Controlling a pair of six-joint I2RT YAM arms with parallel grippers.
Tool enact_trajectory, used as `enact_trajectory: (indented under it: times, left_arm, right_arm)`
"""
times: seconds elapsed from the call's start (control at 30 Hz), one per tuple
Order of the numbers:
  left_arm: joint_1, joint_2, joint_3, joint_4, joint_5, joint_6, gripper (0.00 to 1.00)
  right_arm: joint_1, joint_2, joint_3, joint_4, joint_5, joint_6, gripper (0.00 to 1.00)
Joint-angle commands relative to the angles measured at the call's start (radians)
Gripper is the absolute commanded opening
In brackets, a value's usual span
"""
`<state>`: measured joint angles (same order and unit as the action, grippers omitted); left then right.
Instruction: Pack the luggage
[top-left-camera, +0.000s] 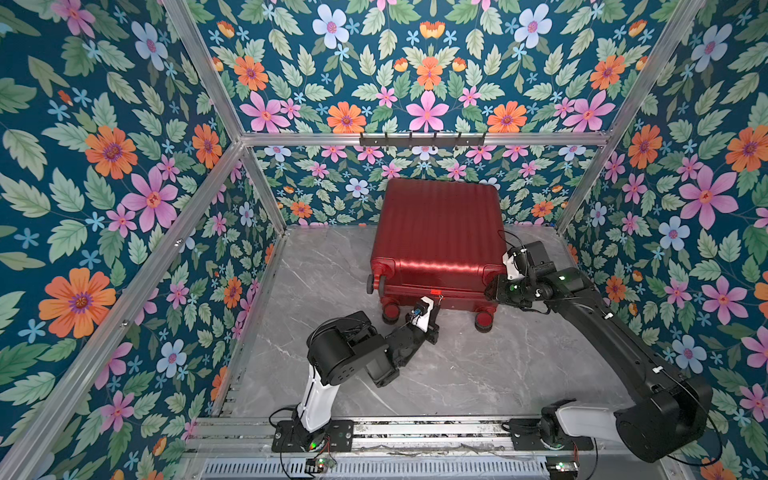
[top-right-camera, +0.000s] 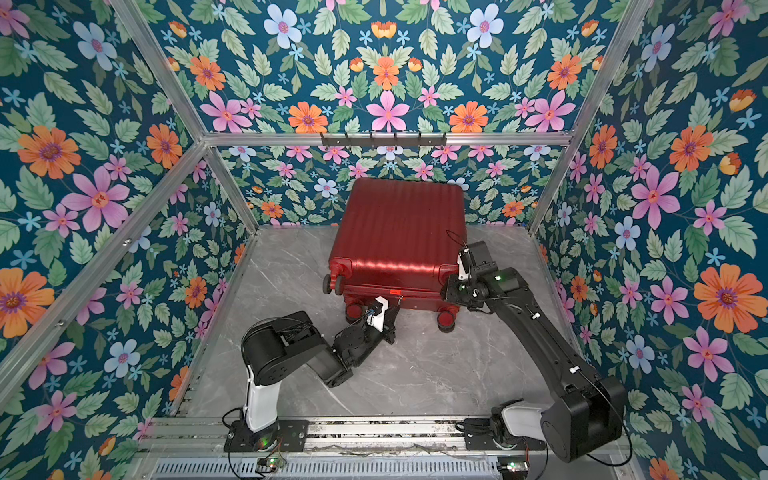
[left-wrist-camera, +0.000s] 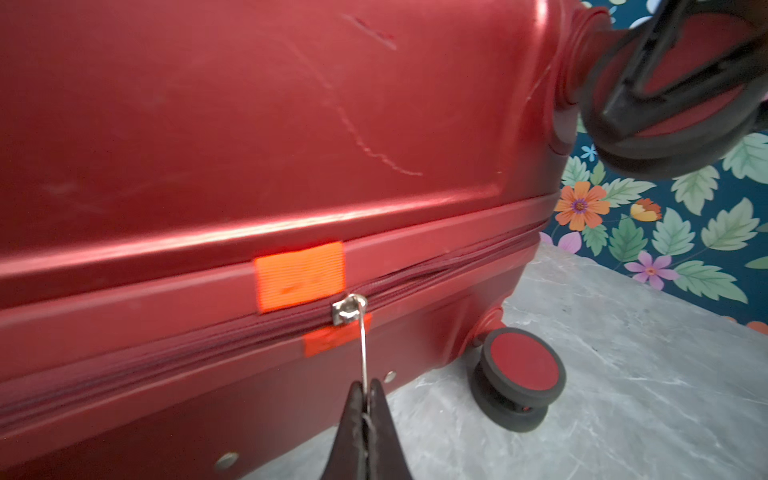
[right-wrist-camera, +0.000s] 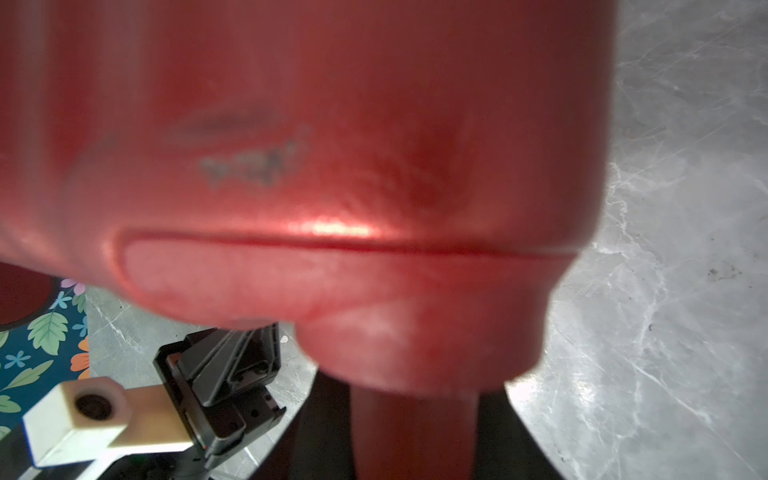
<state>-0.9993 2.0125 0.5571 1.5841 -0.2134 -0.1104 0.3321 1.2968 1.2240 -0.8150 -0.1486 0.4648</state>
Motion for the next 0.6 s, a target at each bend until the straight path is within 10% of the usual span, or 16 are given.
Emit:
enact_trajectory:
  times: [0.0, 0.57]
  left_arm:
    - [-0.026, 0.022, 0.039, 0.085, 0.07, -0.009, 0.0]
    - [-0.134, 0.106, 0.181, 0.089, 0.041, -0.028, 0.0]
  right_arm:
    - [0.015, 0.002, -0.001, 0.065, -0.089, -0.058, 0.0]
    - [0.173, 0.057, 0.036, 0.083, -0.039, -0.015, 0.0]
